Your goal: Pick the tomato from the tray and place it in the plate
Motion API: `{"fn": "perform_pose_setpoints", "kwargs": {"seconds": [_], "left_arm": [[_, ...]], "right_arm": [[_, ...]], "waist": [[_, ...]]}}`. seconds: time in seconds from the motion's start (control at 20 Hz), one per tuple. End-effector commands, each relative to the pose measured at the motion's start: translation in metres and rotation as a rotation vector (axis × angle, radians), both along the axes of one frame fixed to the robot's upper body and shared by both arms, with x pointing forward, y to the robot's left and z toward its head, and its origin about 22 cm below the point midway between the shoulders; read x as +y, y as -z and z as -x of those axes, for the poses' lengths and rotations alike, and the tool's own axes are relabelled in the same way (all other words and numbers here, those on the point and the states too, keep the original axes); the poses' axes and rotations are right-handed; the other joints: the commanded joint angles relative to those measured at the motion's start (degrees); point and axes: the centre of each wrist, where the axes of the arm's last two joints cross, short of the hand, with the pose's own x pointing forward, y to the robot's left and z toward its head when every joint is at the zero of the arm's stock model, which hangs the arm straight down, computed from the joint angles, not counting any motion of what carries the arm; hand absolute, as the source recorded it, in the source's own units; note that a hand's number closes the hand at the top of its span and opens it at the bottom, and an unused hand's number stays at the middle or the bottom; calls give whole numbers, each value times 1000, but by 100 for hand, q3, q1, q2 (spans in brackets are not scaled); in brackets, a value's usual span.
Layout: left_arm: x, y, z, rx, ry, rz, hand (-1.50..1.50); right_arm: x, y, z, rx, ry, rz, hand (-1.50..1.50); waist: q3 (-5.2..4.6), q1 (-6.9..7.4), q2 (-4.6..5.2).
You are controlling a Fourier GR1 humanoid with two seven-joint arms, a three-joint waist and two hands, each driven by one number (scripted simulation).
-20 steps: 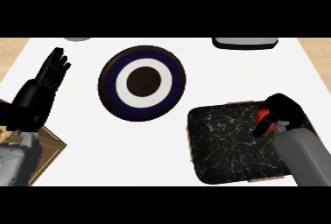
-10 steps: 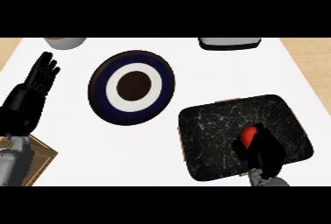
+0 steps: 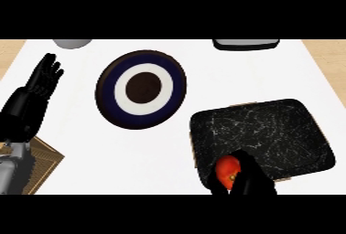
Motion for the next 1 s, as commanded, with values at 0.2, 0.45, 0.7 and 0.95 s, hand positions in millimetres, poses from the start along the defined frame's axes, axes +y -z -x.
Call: {"fn": "perform_pose_setpoints", "kwargs": {"seconds": [0.2,0.45,0.7,0.95], "left_arm": [[5,-7,-3,-4,40,12,0],[-16,-8,-9,-20,60,9,0],[-20,1,-9,-26,104,16,0],[-33,-16,-17,-45,110,-1,0]], "right_arm": [[47,-53,34,-304,-32,-147,150],[56,-63,16,-329,-99,-118,150],[62,-70,-17,-340,-95,-129,150],[66,-94,-57,-368,-85,-183,150]], "waist": [[22,254,86],[24,386,142],[23,515,194],[29,648,213]]}}
